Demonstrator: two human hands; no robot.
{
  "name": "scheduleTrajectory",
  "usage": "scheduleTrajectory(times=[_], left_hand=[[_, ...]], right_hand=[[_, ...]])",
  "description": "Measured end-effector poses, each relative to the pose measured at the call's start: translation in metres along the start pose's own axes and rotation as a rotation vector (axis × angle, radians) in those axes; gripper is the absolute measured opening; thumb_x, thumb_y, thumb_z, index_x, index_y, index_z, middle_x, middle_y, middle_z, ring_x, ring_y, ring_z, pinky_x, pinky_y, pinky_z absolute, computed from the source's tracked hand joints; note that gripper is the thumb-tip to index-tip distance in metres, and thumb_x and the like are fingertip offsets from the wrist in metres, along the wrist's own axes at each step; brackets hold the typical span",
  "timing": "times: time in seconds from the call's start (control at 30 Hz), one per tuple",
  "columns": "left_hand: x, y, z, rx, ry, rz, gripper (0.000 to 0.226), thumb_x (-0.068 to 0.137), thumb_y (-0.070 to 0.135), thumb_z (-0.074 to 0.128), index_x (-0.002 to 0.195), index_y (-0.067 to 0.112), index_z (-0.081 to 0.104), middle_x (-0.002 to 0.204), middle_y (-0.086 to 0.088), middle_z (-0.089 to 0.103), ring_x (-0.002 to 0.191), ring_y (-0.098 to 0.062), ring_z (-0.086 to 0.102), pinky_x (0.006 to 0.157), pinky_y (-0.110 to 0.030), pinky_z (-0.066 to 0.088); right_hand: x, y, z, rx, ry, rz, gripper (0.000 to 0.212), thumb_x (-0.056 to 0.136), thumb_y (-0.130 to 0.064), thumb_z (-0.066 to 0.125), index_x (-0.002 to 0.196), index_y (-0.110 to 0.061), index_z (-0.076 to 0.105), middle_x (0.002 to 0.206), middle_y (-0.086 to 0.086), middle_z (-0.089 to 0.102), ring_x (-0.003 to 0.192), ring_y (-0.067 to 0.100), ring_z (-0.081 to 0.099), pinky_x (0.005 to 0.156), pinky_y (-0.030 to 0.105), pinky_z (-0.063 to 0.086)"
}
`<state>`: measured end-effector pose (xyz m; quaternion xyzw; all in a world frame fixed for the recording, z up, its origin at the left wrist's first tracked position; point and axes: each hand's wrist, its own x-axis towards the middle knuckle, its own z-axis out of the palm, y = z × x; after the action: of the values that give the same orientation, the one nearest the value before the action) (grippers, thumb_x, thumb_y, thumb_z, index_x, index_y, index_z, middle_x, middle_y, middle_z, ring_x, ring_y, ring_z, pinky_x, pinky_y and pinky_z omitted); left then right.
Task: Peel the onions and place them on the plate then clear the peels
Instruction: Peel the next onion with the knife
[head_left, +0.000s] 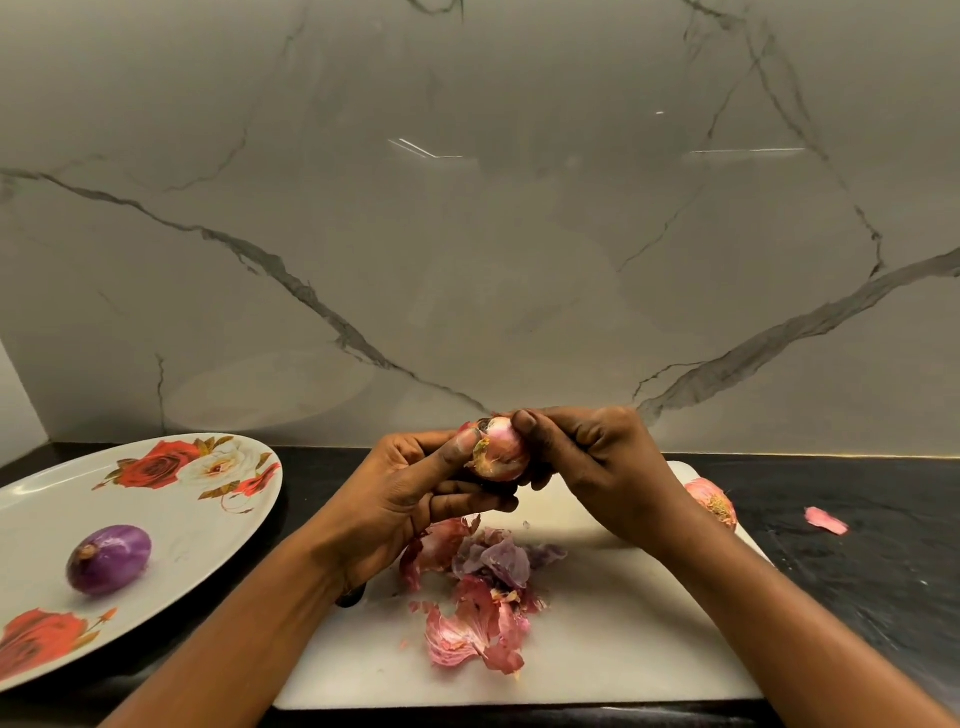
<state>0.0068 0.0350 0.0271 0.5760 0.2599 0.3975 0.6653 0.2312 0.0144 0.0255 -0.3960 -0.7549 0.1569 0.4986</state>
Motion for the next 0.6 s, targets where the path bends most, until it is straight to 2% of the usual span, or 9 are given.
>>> scheduleTrajectory(times=[0.1, 0.17, 0.3, 0.4, 0.47, 0.53, 0.6], left_hand=[[0.0, 0.0, -0.001, -0.01, 0.005, -0.007, 0.054, 0.083, 0.037, 0.071, 0.128, 0.006, 0.073, 0.12, -0.029, 0.073, 0.105, -0.046, 0.075, 0.088, -0.035, 0.065], [0.0, 0.001, -0.001, -0.013, -0.003, 0.009, 0.046, 0.086, 0.03, 0.07, 0.126, 0.007, 0.075, 0.121, -0.029, 0.073, 0.108, -0.046, 0.074, 0.09, -0.038, 0.064], [-0.002, 0.001, -0.002, -0.011, 0.019, 0.053, 0.041, 0.088, 0.01, 0.069, 0.129, 0.005, 0.072, 0.124, -0.025, 0.073, 0.11, -0.047, 0.073, 0.089, -0.035, 0.064], [-0.002, 0.002, -0.004, -0.037, 0.002, 0.068, 0.038, 0.087, 0.012, 0.081, 0.125, 0.009, 0.076, 0.126, -0.025, 0.072, 0.111, -0.047, 0.072, 0.089, -0.035, 0.064], [0.0, 0.001, -0.006, -0.049, 0.007, 0.089, 0.039, 0.086, 0.012, 0.075, 0.125, 0.01, 0.076, 0.127, -0.025, 0.072, 0.112, -0.045, 0.073, 0.091, -0.036, 0.063], [0.002, 0.0, -0.009, -0.06, 0.037, 0.107, 0.039, 0.086, 0.012, 0.072, 0.125, 0.009, 0.076, 0.127, -0.025, 0.072, 0.112, -0.042, 0.073, 0.093, -0.038, 0.063], [0.003, 0.0, -0.009, -0.048, 0.069, 0.118, 0.043, 0.084, 0.017, 0.08, 0.125, 0.006, 0.075, 0.125, -0.025, 0.072, 0.11, -0.04, 0.073, 0.093, -0.04, 0.063]], right_hand=[[0.002, 0.0, 0.001, 0.039, 0.016, 0.032, 0.031, 0.104, -0.037, 0.056, 0.102, -0.018, 0.08, 0.078, 0.003, 0.077, 0.066, 0.019, 0.073, 0.061, 0.037, 0.063], [0.002, 0.001, 0.001, 0.057, 0.043, 0.067, 0.034, 0.103, -0.035, 0.058, 0.102, -0.01, 0.081, 0.079, 0.002, 0.078, 0.068, 0.02, 0.074, 0.06, 0.036, 0.063], [0.002, 0.002, -0.005, 0.117, 0.07, 0.145, 0.02, 0.102, -0.018, 0.067, 0.1, -0.005, 0.082, 0.08, 0.005, 0.08, 0.07, 0.023, 0.078, 0.055, 0.033, 0.061], [0.001, 0.001, -0.011, 0.152, 0.057, 0.177, 0.014, 0.1, -0.01, 0.07, 0.095, -0.005, 0.083, 0.081, 0.006, 0.08, 0.07, 0.024, 0.079, 0.055, 0.033, 0.06], [0.0, 0.0, -0.014, 0.149, 0.041, 0.182, 0.011, 0.097, -0.007, 0.073, 0.094, -0.007, 0.083, 0.082, 0.004, 0.081, 0.072, 0.024, 0.08, 0.059, 0.035, 0.062], [0.0, -0.001, -0.014, 0.147, 0.003, 0.178, 0.008, 0.095, -0.008, 0.077, 0.099, -0.01, 0.084, 0.086, 0.003, 0.082, 0.078, 0.023, 0.08, 0.065, 0.037, 0.064], [-0.001, -0.002, -0.014, 0.129, -0.039, 0.149, 0.013, 0.092, -0.015, 0.081, 0.105, -0.013, 0.084, 0.09, -0.001, 0.082, 0.082, 0.02, 0.079, 0.07, 0.033, 0.063]])
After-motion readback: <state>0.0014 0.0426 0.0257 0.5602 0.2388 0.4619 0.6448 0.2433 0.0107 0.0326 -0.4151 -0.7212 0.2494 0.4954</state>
